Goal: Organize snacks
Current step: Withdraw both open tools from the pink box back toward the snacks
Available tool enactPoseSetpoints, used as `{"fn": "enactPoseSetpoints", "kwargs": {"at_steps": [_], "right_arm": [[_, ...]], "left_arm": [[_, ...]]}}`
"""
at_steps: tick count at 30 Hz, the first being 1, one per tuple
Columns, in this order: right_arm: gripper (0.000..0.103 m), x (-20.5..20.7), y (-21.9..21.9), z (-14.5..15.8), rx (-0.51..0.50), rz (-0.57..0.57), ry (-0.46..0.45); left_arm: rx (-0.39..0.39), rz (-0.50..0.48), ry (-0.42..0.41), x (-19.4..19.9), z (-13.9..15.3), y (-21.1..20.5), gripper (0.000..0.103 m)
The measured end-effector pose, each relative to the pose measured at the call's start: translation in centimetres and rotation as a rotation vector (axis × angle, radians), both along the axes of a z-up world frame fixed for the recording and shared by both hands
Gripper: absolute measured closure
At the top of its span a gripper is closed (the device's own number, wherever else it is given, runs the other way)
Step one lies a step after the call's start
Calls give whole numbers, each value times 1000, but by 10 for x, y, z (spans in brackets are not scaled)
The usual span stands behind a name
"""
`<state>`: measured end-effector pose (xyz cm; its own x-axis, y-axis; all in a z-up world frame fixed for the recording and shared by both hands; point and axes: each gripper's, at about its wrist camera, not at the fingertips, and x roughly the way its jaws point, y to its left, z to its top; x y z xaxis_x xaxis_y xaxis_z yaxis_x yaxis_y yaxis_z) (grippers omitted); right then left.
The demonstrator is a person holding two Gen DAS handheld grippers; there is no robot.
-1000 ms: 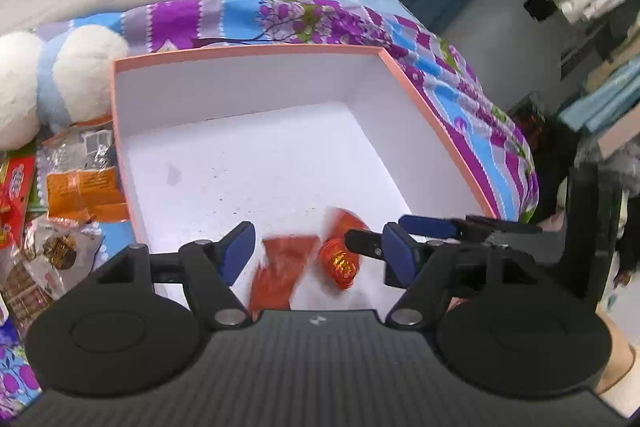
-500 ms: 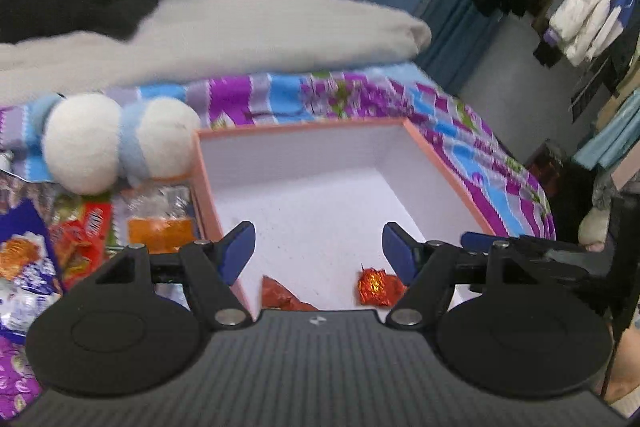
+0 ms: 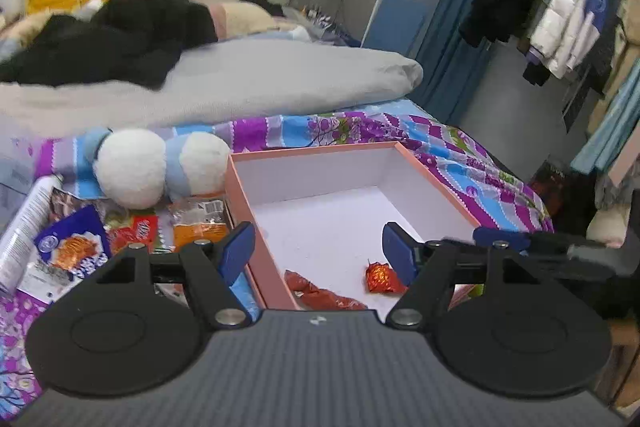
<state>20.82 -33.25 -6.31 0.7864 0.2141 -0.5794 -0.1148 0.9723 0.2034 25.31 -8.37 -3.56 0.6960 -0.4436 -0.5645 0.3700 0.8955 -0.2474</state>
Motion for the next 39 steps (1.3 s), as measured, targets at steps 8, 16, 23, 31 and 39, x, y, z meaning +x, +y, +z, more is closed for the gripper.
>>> {"fn": "enactPoseSetpoints", "kwargs": {"at_steps": [8, 16, 23, 31, 39], "right_arm": [[30, -42, 31, -7, 32, 0, -40], [30, -74, 56, -16, 0, 58, -39], [30, -96, 76, -28, -10, 76, -13], [30, -122, 105, -54, 60, 104, 53], [30, -114, 122, -60, 46, 153, 53]], "left_arm": [[16, 63, -31, -50, -23, 24, 28], [-44, 166, -5, -89, -40, 57, 28], [-32, 252, 23, -123, -59, 83, 28], [-54, 320, 96, -148, -87, 101, 28], [-36, 401, 92, -147, -94, 130, 28]]}}
